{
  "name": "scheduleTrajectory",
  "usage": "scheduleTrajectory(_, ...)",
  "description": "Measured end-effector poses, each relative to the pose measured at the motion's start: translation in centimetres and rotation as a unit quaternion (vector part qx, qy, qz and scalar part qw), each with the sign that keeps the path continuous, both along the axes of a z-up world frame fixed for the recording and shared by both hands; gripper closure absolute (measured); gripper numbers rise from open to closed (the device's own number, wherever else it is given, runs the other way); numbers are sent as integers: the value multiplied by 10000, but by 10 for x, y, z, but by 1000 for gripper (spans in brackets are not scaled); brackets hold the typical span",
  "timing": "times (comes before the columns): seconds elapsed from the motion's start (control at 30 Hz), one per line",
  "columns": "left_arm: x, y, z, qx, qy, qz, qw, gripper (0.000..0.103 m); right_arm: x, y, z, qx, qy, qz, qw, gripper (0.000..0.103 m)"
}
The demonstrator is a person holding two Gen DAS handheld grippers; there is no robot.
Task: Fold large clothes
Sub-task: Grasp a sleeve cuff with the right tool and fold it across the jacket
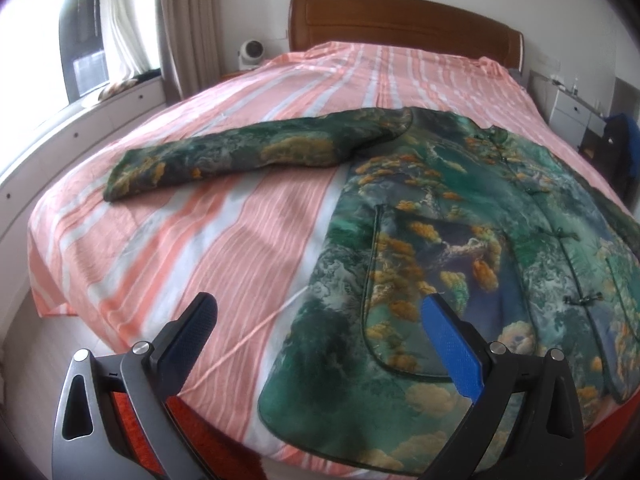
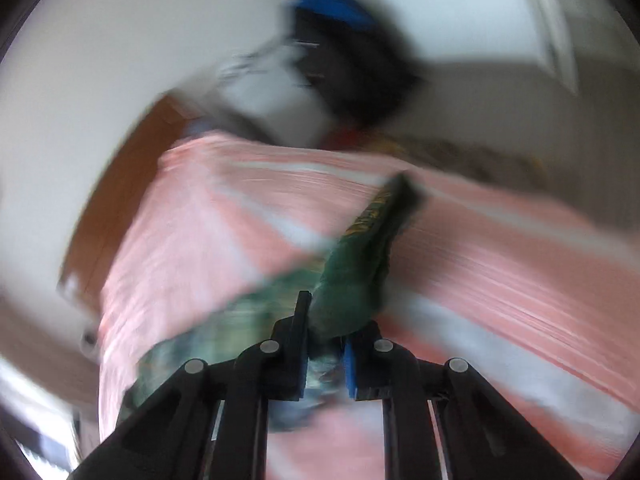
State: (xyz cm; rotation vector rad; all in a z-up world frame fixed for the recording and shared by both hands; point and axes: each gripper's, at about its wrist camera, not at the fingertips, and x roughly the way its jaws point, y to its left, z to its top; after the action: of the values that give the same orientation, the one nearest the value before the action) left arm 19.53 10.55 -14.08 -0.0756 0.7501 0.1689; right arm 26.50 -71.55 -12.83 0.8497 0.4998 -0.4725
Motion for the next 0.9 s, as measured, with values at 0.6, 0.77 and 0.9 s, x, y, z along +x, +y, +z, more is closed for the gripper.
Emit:
scheduleTrajectory(0.6,5,34,-12,-450,38,280,9986,1,229,441,46,-1079,-43,4229,8997,50)
scheduleTrajectory(0.77,5,34,-14,-527,69,279,9982,1,215,472,-21,-371,357,4469,8931,26)
scheduleTrajectory(0.9,5,27,-13,-439,23,162,9989,1,176,465,-17,-301,31,4588,8880,24)
